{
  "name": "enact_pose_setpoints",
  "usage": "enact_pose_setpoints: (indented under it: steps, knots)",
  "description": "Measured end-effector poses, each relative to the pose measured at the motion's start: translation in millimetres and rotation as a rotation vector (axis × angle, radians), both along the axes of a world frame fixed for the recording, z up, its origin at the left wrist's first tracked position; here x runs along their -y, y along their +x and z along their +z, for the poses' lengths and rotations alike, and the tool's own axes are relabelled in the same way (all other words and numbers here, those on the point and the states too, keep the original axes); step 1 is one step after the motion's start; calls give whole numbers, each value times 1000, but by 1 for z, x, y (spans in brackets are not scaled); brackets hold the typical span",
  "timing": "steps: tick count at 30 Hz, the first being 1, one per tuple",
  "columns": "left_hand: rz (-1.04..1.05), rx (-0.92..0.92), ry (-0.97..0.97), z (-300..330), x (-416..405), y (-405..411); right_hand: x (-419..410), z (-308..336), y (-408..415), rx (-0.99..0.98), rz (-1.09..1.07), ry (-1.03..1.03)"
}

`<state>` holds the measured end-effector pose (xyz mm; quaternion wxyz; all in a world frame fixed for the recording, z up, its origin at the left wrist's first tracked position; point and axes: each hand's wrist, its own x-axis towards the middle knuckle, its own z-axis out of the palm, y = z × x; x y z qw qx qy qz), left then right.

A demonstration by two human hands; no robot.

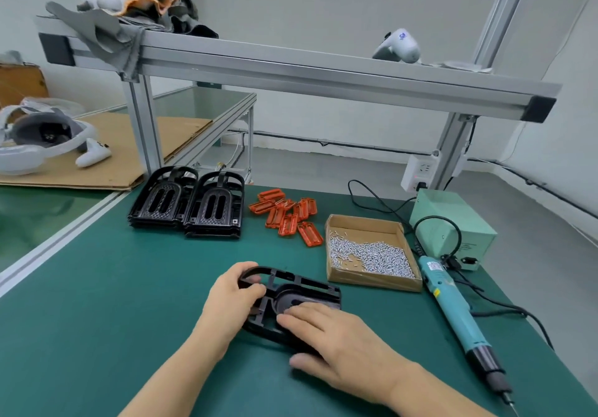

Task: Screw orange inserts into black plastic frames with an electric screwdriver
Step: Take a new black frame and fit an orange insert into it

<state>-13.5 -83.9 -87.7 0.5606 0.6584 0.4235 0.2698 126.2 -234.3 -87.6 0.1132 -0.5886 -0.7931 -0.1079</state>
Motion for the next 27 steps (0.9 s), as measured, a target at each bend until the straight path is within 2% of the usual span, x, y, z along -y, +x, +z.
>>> enact_pose_setpoints:
  steps: [3, 5, 7, 11, 14, 20, 27]
  knots:
    - [4, -117, 218, -4, 1, 0, -12, 12, 5, -192, -36, -8]
    - [8, -151, 315, -8, 3, -1, -27, 20, 14, -270, -112, 76]
    - [-1, -184, 381, -11, 5, -1, -49, 25, 29, -258, -267, 171]
    - [-11, -239, 453, -13, 6, -3, -99, 31, 63, -125, -655, 2]
    - [-2, -239, 452, -11, 6, -4, -130, 28, 75, -50, -794, -108]
    - [18, -240, 442, -11, 7, -5, -153, 12, 77, 111, -882, -215]
    - [38, -242, 436, -11, 8, -6, -154, 17, 74, 82, -898, -150]
